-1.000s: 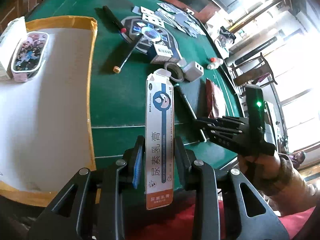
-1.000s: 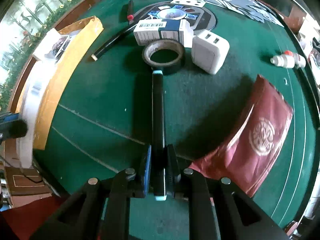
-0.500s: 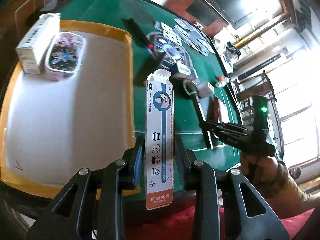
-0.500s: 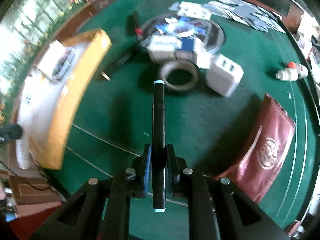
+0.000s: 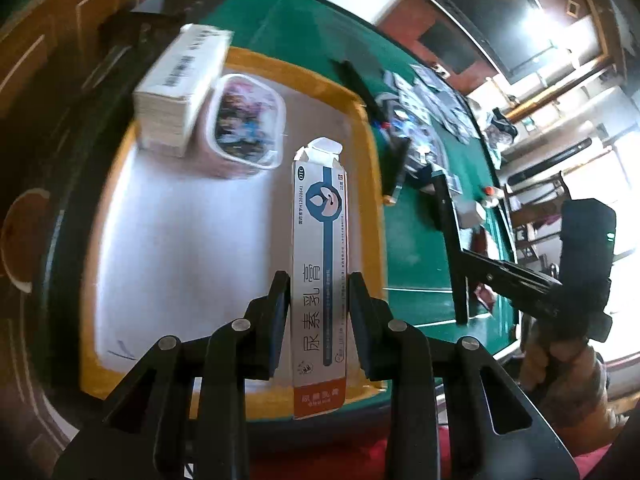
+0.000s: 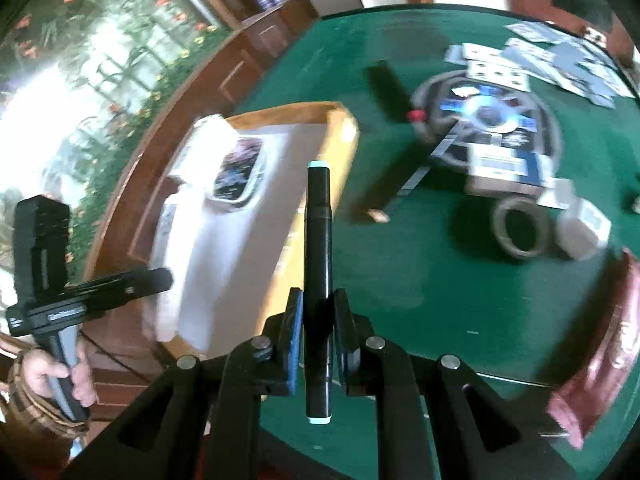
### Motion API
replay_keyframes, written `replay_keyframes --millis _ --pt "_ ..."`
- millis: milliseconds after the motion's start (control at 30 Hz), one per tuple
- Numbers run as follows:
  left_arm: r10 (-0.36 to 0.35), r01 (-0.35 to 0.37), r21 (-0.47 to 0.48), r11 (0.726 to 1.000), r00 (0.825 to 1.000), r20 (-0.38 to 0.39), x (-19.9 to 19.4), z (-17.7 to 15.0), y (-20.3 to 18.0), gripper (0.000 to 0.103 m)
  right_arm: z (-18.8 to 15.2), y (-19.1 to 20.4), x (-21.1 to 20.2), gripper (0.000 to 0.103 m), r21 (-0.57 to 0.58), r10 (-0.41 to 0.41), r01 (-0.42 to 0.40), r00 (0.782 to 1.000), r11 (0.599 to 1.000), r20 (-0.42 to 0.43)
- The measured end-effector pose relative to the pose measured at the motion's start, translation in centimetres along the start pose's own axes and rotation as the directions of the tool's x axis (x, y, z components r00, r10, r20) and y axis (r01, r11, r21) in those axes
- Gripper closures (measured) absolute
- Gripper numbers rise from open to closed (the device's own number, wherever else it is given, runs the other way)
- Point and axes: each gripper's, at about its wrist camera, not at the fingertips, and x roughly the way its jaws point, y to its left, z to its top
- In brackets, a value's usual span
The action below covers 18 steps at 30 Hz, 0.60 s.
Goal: Organize objects
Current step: 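Carry the tube box with left while right carries the black marker over the yellow tray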
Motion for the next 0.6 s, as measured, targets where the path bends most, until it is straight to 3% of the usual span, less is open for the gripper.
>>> replay_keyframes --millis 167,300,600 --pt "0.061 -0.061 -0.019 0.998 0.998 -0.011 0.0 0.7 2.5 0.074 1.7 4.3 2.4 0.091 -0.052 0.068 -0.07 0.997 0.996 -0.028" --pt "0.13 -0.13 0.011 0.991 0.992 -0.006 0.0 1.0 3.5 0.074 2.7 7.3 5.2 0.091 -0.101 0.06 -0.066 0.996 0.993 -0.059" --pt "0.211 -0.21 0.03 0.977 0.976 -0.057 2.2 1.6 6.0 0.074 1.7 9.9 12.0 0.09 -0.082 0.073 -0.09 0.979 0.993 -0.191"
